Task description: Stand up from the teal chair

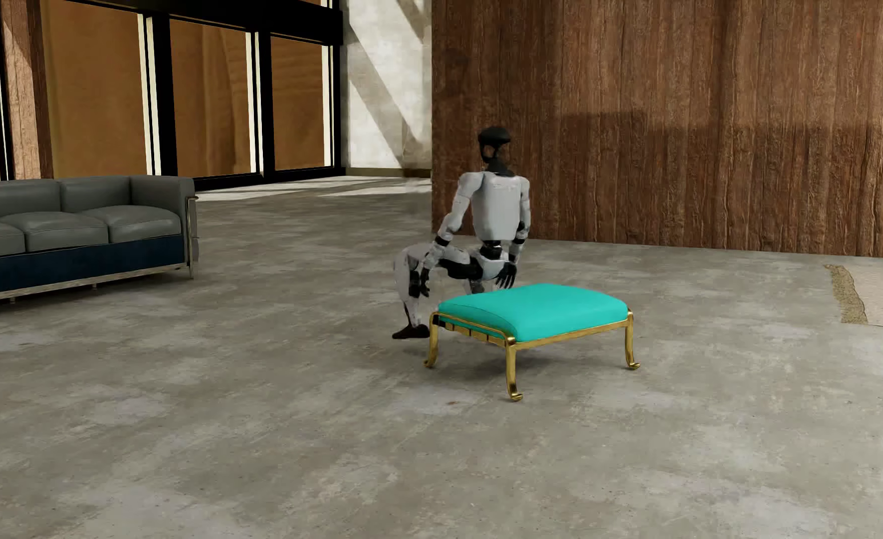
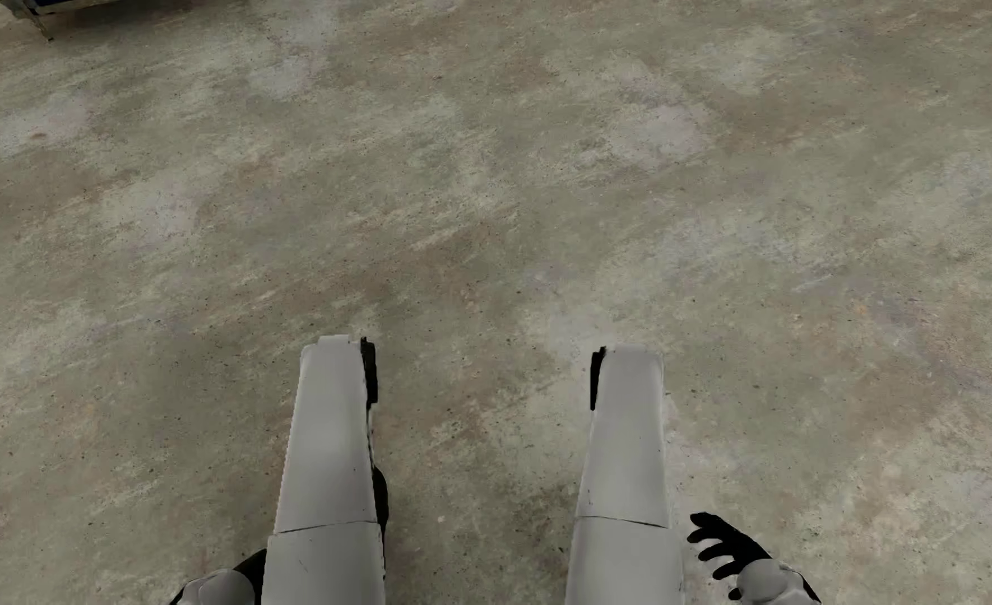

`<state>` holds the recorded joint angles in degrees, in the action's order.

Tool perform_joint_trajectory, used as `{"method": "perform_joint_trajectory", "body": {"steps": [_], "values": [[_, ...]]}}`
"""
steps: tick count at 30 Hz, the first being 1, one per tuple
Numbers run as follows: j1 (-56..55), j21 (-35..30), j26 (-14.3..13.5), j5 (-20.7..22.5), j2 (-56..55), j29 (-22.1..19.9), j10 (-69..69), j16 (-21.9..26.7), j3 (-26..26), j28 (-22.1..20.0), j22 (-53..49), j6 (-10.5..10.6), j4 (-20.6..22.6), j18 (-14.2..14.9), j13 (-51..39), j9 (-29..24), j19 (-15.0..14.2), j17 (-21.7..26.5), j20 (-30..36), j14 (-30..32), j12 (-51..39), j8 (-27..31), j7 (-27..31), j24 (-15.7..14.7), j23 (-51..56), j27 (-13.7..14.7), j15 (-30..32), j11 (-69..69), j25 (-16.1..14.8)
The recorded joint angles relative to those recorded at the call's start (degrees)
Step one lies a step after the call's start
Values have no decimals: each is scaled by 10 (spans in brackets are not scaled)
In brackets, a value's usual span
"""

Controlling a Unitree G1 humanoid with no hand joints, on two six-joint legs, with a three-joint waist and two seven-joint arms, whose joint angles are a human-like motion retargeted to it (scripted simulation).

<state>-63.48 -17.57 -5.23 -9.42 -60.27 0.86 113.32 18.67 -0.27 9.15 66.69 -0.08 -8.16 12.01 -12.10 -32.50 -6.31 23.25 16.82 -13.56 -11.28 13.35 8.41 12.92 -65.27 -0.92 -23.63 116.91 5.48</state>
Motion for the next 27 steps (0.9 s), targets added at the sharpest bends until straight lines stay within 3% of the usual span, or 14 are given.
{"method": "perform_joint_trajectory", "body": {"steps": [1, 3, 5, 7, 9, 13, 15, 17, 18, 20, 22, 23, 25, 27], "values": [[1, 1, -9, 1, 1, 51, 0, -10, 0, 36, 13, 1, -2, 0, 17, 0, 1, -1, 6, 0, 15, -1, 0, 39, -29, 8, 0, 0, 34], [3, 18, -9, -1, 3, 91, 0, -23, 0, 33, 18, 1, -3, 1, 76, 0, 2, -4, -8, 0, 56, -1, -1, 31, -27, 28, -1, -1, 79], [5, 38, 5, -4, 6, 84, -1, -22, 1, -4, 1, 2, -6, 1, 127, -7, 2, -13, -36, 3, 89, -4, -2, -32, -10, 27, -2, -1, 61], [6, 55, -11, -5, 6, 77, -2, -10, 1, -2, -35, 0, -9, 6, 159, -13, 2, -23, -42, 6, 99, -3, -2, -25, 12, 33, -2, -1, 49], [4, 67, -15, -6, 3, 74, -2, 4, -1, -12, -74, -1, -12, 10, 170, -16, 1, -22, -49, 8, 105, -1, -1, -51, 48, 33, -1, -1, 26], [-10, 71, -31, -1, -12, -68, 1, 54, -2, -145, -323, 0, -16, 14, 179, -27, -2, 40, -90, 9, 130, 2, 3, -154, 313, 44, 4, 0, -35], [-20, 47, -66, 0, -21, -160, 3, 94, -2, -216, -470, -4, -17, 18, 143, -36, -5, 78, -91, 10, 111, 3, 7, -165, 454, 74, 4, 1, -17], [-35, -17, -98, 2, -33, -231, 6, 146, -2, -270, -582, -8, -19, 21, 67, -46, -10, 131, -66, 9, 61, 5, 10, -156, 549, 97, 4, 2, 13], [-44, -61, -104, 1, -42, -223, 8, 181, -1, -249, -622, -10, -21, 24, 20, -51, -14, 163, -41, 8, 24, 7, 12, -140, 583, 106, 3, 4, 31], [-63, -186, -130, 0, -59, -144, 12, 255, 1, -150, -673, -12, -23, 27, -111, -63, -20, 230, 57, 6, -89, 8, 14, -106, 620, 141, 1, 6, 67], [-87, -335, -137, -5, -81, -13, 15, 298, 0, -15, -691, -11, -22, 30, -268, -83, -26, 261, 201, 5, -242, 11, 15, -86, 623, 178, 0, 8, 94], [-101, -405, -162, -6, -95, -94, 16, 311, 1, -77, -691, -11, -23, 35, -336, -95, -32, 268, 267, -1, -315, 14, 18, -101, 623, 190, -3, 9, 92], [-137, -482, -160, -2, -127, -121, 20, 340, 1, -89, -725, -9, -19, 38, -429, -124, -34, 298, 332, -5, -413, 20, 22, -119, 662, 185, -6, 11, 73], [-180, -533, -174, 3, -171, -182, 22, 360, -1, -153, -757, -11, -13, 42, -485, -141, -32, 321, 380, -14, -468, 24, 24, -138, 698, 190, -10, 13, 65]]}}
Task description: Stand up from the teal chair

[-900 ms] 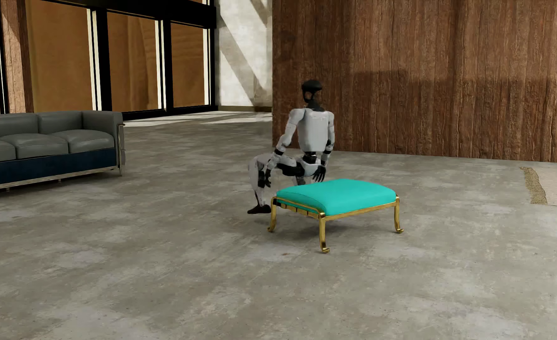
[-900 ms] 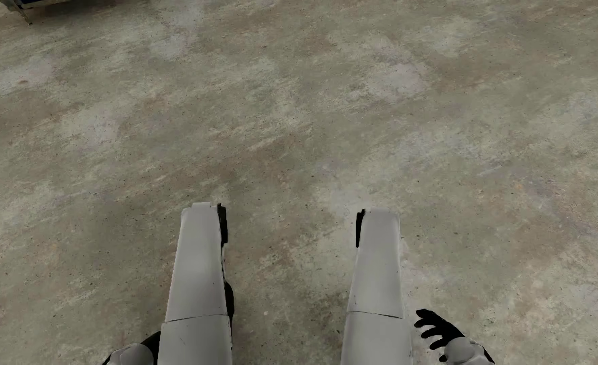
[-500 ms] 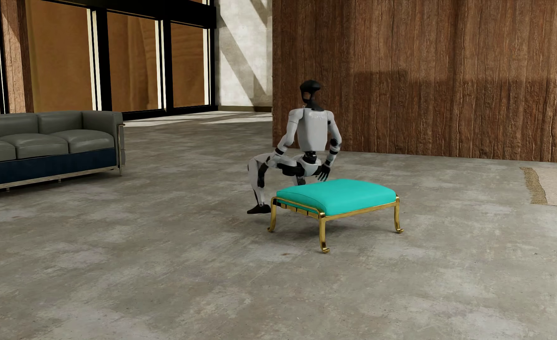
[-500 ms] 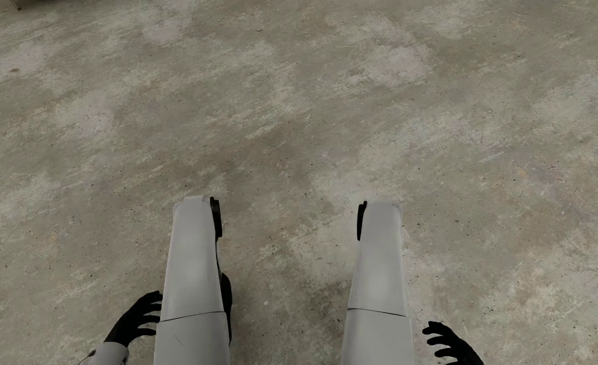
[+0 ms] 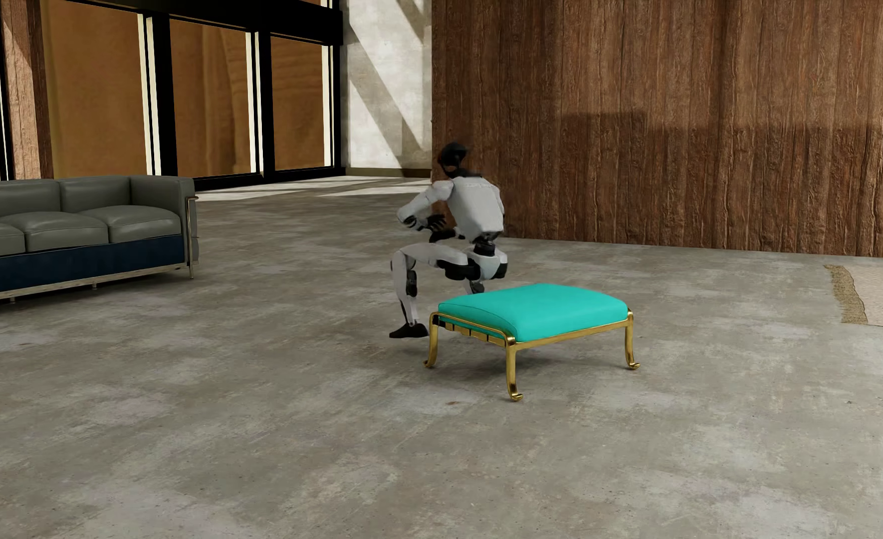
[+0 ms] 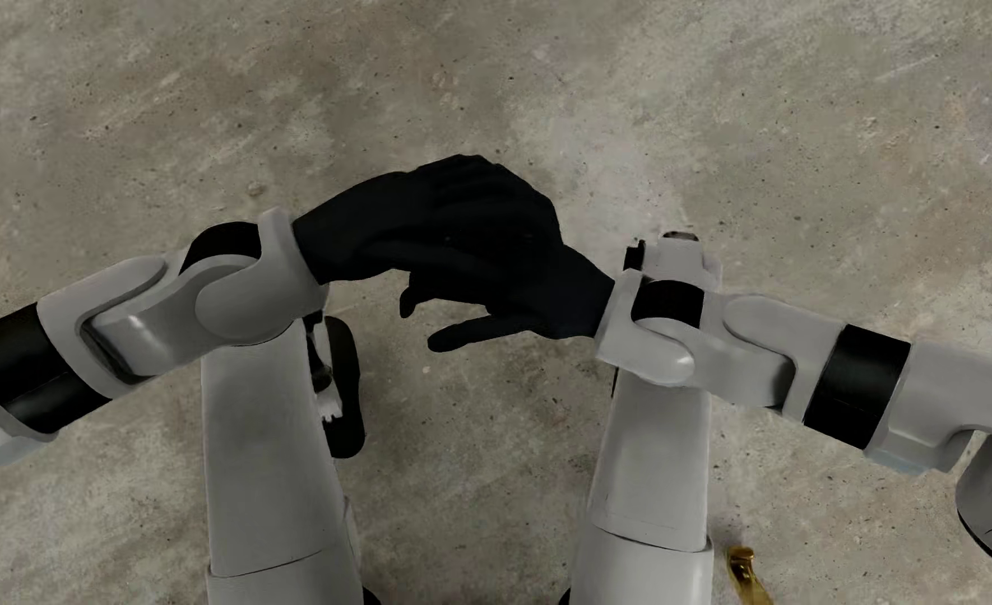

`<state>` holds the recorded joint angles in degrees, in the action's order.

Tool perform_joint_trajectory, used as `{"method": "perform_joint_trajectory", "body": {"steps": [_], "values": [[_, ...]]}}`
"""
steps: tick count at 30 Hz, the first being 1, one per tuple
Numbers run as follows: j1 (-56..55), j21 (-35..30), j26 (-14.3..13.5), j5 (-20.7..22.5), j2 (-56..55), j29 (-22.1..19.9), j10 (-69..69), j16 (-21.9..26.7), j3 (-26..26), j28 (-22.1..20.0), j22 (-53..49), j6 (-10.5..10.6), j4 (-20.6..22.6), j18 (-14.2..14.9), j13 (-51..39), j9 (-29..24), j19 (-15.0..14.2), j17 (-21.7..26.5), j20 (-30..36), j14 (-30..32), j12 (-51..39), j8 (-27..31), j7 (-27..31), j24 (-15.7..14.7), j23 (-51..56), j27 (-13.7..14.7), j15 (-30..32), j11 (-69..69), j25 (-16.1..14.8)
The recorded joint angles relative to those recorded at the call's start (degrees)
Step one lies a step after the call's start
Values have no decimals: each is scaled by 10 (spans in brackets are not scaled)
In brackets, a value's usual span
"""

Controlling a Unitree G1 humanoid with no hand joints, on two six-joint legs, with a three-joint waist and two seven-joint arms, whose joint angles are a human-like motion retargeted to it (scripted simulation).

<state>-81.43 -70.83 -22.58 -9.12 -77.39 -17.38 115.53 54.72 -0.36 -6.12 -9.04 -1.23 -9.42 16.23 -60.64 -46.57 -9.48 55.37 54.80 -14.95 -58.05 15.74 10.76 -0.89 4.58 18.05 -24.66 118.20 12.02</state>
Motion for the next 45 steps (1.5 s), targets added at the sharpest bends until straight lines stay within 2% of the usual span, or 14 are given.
{"method": "perform_joint_trajectory", "body": {"steps": [4, 8, 11, 16, 18, 20, 22, 24, 28, 30, 32, 35, 39, 45], "values": [[-59, -28, -18, 8, -53, -66, -19, 29, 3, -57, -53, 1, 11, -4, -55, -37, -6, 36, 30, -19, -62, 1, 4, -10, 49, 17, -12, -24, -2], [-16, -4, -14, 16, -22, -48, -99, -1, 2, -45, -7, -2, 19, -21, -25, -33, 7, 8, 6, -36, -31, -18, -14, 11, 9, 18, -12, -108, 9], [70, 51, 3, 16, 54, 18, -219, -73, 3, 13, 105, 0, 28, -38, 36, -9, 19, -59, -39, -28, 28, -41, -35, 61, -95, 16, 7, -228, 35], [292, 172, 29, 23, 263, 202, -499, -265, 3, 138, 411, 9, 45, -70, 157, 62, 53, -258, -101, 31, 133, -90, -77, 193, -380, 20, 68, -497, 109], [390, 230, 52, 26, 357, 258, -621, -334, 3, 163, 542, 13, 54, -84, 208, 105, 61, -325, -136, 66, 180, -111, -92, 213, -479, 5, 99, -614, 112], [493, 274, 108, 34, 454, 247, -746, -379, 0, 148, 635, 20, 66, -100, 264, 153, 74, -368, -173, 102, 237, -133, -105, 191, -553, -60, 132, -731, 77], [604, 318, 147, 47, 555, 265, -876, -394, -3, 155, 685, 24, 78, -113, 334, 209, 88, -376, -220, 136, 305, -155, -117, 153, -584, -92, 162, -848, 43], [701, 363, 150, 56, 646, 294, -983, -389, -3, 167, 702, 27, 85, -118, 409, 270, 93, -357, -256, 161, 378, -177, -129, 131, -572, -87, 183, -949, 27], [830, 445, 140, 67, 781, 299, -1115, -371, -5, 155, 724, 28, 95, -123, 533, 382, 95, -318, -324, 172, 494, -213, -152, 114, -554, -68, 204, -1096, 15], [910, 500, 141, 61, 837, 266, -1157, -368, -11, 145, 743, 35, 95, -114, 575, 398, 83, -317, -375, 163, 541, -235, -167, 91, -597, -73, 175, -1095, 2], [937, 524, 151, 61, 864, 223, -1157, -377, -15, 129, 777, 38, 96, -112, 594, 426, 87, -327, -396, 150, 564, -238, -171, 84, -657, -104, 163, -1094, -22], [960, 540, 158, 62, 890, 214, -1155, -386, -17, 129, 805, 38, 93, -108, 602, 445, 86, -334, -407, 142, 574, -244, -176, 83, -709, -121, 155, -1096, -25], [969, 531, 153, 65, 895, 245, -1155, -396, -21, 140, 781, 43, 89, -107, 612, 456, 87, -326, -408, 136, 581, -237, -180, 82, -681, -104, 153, -1097, -7], [970, 494, 150, 84, 877, 245, -1156, -401, -33, 139, 756, 43, 74, -113, 593, 454, 95, -355, -398, 141, 575, -207, -196, 72, -629, -100, 170, -1100, -15]]}}
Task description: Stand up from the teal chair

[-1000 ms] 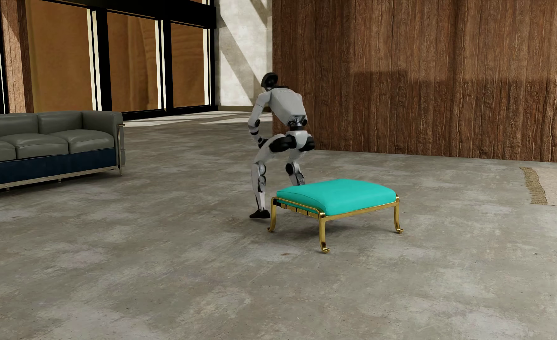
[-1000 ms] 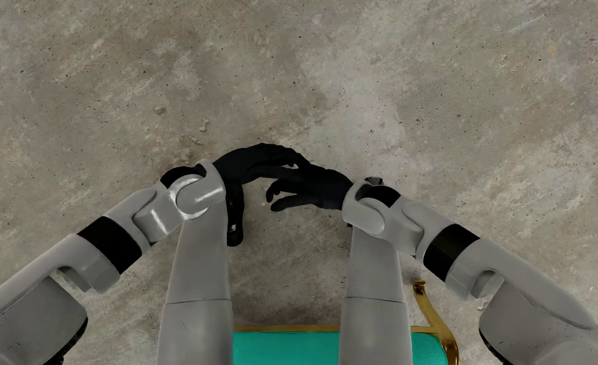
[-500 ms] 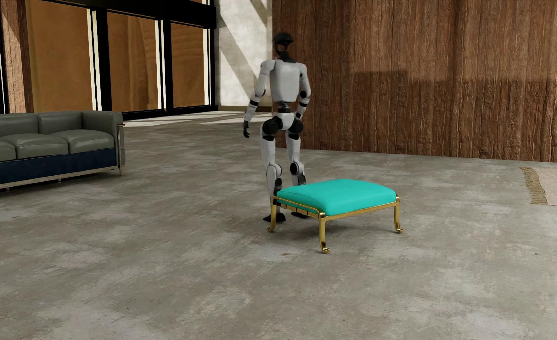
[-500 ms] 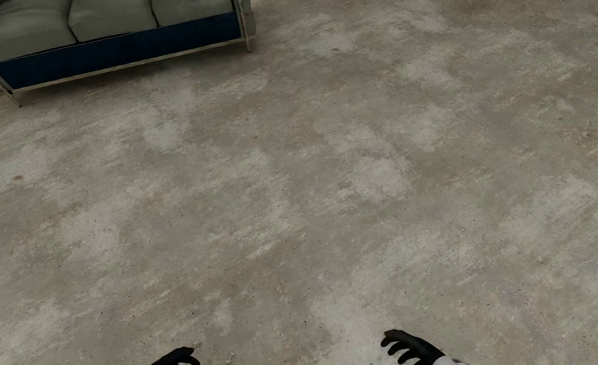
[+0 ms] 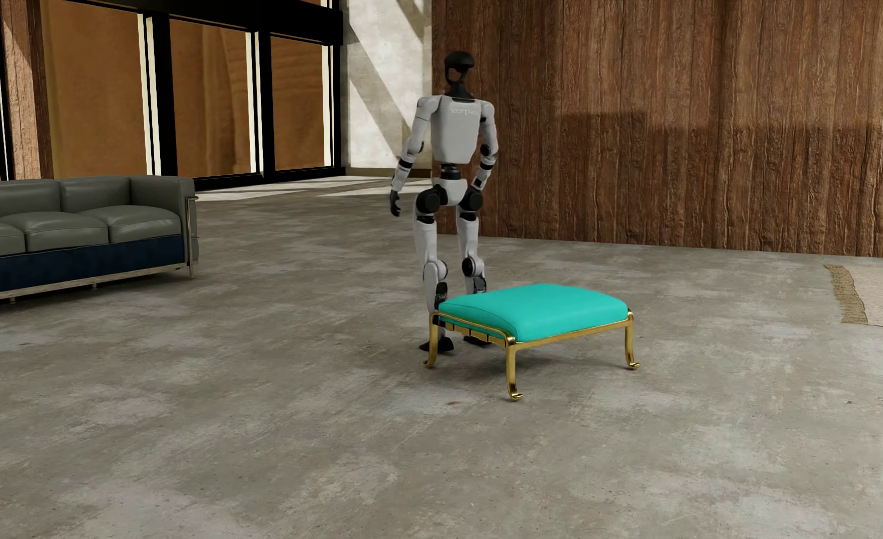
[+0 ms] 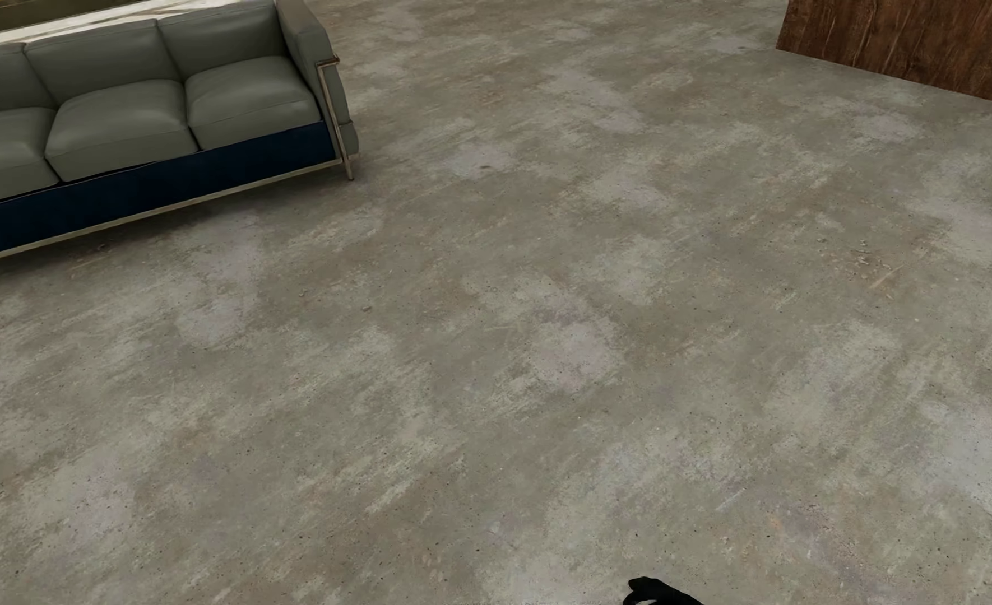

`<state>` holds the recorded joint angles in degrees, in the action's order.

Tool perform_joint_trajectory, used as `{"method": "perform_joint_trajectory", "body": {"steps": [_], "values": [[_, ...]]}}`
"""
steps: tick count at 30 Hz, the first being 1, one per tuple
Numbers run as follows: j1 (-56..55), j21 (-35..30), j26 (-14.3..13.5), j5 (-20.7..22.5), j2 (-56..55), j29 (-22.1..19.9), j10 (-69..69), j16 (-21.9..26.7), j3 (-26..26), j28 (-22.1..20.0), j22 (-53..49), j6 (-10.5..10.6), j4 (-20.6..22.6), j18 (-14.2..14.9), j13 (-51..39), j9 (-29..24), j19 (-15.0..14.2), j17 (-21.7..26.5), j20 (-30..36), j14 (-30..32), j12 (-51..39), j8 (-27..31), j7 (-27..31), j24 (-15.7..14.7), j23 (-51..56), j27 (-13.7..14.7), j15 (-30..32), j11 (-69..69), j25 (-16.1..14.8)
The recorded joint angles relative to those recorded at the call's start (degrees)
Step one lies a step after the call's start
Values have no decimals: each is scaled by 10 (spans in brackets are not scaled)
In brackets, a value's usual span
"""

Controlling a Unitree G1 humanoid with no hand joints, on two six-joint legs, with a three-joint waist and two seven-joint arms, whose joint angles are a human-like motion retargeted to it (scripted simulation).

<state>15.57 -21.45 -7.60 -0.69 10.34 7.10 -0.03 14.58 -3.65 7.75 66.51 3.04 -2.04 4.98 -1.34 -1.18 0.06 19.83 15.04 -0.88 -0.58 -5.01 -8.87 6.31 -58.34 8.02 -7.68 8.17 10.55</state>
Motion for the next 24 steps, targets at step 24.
{"method": "perform_joint_trajectory", "body": {"steps": [24], "values": [[-50, 20, -5, -2, -202, -31, 59, 42, -9, -39, 10, -29, 45, -31, -11, -57, -85, 7, 15, -31, -29, 32, 23, -22, -50, -16, -80, 206, -8]]}}
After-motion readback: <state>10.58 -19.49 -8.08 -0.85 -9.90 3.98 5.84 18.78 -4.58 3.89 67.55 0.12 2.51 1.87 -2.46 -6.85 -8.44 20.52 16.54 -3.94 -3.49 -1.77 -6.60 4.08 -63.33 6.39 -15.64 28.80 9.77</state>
